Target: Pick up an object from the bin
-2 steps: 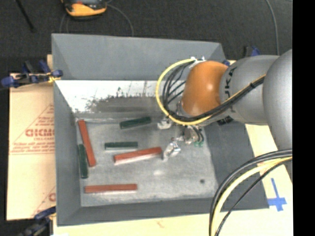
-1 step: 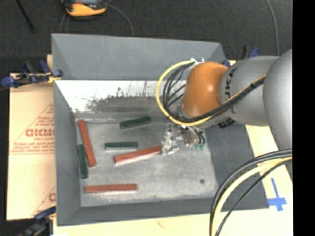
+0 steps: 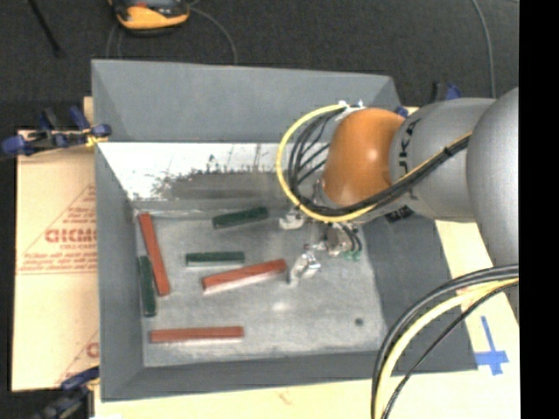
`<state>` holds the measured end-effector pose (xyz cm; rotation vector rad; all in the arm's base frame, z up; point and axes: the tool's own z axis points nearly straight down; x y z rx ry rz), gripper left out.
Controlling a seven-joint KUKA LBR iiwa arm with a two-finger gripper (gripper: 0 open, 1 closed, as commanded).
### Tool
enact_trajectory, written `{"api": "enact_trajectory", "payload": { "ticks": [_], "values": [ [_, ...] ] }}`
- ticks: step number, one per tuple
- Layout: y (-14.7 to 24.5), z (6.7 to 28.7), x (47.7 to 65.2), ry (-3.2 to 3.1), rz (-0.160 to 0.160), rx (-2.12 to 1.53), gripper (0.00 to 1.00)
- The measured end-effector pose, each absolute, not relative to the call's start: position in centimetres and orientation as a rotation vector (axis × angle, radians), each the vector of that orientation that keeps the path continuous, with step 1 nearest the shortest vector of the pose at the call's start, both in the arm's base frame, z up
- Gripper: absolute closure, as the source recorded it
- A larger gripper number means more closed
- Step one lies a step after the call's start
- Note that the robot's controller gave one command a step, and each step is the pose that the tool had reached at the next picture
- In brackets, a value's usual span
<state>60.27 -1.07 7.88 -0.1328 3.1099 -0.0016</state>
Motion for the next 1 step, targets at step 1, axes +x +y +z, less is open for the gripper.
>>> {"api": "enact_trajectory", "payload": {
  "ticks": [1],
  "values": [
    [-1.10,7.80,59.61,3.147,-0.001,-0.137,1.00]
  ]
}}
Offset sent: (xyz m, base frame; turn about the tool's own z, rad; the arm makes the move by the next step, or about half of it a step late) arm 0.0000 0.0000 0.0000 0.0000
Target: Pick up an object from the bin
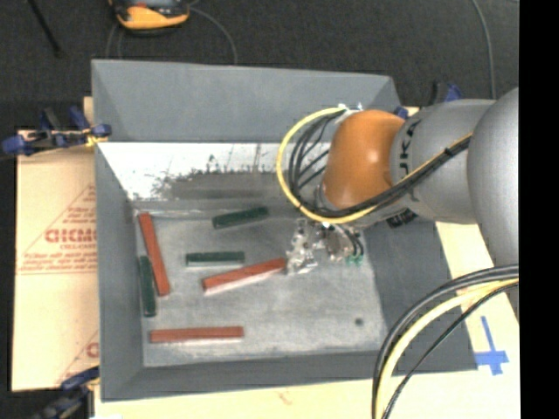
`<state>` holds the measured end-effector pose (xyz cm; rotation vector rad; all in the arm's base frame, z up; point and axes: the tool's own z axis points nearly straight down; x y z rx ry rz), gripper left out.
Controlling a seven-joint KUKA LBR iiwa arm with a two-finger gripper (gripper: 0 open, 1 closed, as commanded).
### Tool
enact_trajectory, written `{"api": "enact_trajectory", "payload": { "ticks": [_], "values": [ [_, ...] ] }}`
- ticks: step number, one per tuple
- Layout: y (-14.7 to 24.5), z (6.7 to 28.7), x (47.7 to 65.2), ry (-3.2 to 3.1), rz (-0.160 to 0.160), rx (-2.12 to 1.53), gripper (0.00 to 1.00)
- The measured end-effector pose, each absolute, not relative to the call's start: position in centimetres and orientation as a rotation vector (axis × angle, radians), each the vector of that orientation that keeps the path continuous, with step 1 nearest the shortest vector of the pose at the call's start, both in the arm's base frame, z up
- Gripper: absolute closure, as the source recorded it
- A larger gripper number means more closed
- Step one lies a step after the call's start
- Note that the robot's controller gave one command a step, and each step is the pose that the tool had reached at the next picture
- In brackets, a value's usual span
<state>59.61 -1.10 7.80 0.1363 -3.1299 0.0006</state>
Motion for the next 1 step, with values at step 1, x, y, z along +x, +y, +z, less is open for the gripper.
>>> {"api": "enact_trajectory", "payload": {
  "ticks": [1],
  "values": [
    [-1.07,7.88,60.27,-3.167,0.002,0.136,0.00]
  ]
}}
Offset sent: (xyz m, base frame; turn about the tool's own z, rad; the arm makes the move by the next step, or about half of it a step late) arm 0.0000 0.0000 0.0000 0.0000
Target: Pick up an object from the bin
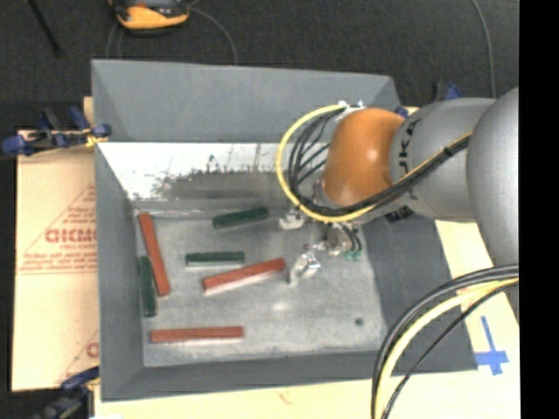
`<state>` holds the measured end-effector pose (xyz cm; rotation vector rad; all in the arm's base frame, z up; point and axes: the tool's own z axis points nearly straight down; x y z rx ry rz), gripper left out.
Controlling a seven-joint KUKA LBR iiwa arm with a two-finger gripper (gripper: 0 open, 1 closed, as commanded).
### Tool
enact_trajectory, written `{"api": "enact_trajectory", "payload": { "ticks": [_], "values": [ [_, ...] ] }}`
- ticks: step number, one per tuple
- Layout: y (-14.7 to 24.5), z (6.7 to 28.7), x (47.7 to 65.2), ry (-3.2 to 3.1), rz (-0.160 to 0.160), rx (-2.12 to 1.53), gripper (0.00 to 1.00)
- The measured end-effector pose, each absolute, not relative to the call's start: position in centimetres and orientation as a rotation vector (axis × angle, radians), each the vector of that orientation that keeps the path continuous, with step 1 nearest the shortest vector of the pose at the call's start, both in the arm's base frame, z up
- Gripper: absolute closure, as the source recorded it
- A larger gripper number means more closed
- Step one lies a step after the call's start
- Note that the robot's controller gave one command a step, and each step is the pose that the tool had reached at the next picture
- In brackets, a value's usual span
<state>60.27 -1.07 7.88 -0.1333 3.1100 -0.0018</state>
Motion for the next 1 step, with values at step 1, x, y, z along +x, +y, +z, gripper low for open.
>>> {"api": "enact_trajectory", "payload": {
  "ticks": [1],
  "values": [
    [-1.10,7.80,59.61,3.147,-0.001,-0.137,1.00]
  ]
}}
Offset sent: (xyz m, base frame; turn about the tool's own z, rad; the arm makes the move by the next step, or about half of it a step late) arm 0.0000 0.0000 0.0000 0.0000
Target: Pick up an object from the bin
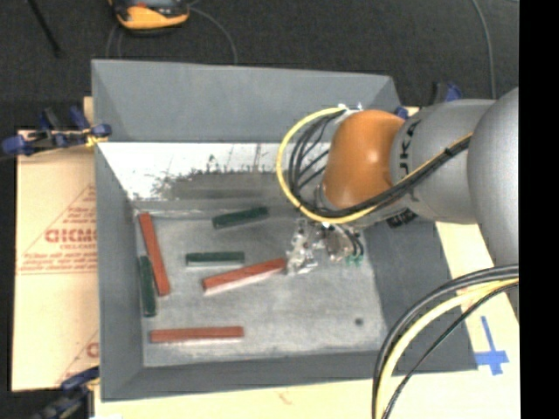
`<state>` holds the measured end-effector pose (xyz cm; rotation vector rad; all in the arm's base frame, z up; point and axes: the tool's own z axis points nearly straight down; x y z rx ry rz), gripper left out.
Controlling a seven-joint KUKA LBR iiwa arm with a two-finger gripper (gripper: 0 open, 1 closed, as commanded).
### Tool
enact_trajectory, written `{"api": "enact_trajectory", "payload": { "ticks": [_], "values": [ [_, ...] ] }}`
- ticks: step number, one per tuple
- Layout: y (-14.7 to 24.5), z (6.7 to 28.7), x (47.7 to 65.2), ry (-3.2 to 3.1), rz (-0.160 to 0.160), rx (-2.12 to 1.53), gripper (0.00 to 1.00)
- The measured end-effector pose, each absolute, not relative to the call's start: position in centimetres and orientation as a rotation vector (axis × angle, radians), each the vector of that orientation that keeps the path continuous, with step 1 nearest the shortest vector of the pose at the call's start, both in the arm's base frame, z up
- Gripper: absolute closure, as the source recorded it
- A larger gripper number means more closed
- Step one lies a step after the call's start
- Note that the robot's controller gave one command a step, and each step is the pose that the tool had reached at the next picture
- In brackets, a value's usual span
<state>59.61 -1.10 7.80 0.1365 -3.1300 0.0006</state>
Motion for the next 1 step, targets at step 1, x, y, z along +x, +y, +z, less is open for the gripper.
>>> {"api": "enact_trajectory", "payload": {
  "ticks": [1],
  "values": [
    [-1.06,7.88,60.27,-3.168,0.002,0.136,0.00]
  ]
}}
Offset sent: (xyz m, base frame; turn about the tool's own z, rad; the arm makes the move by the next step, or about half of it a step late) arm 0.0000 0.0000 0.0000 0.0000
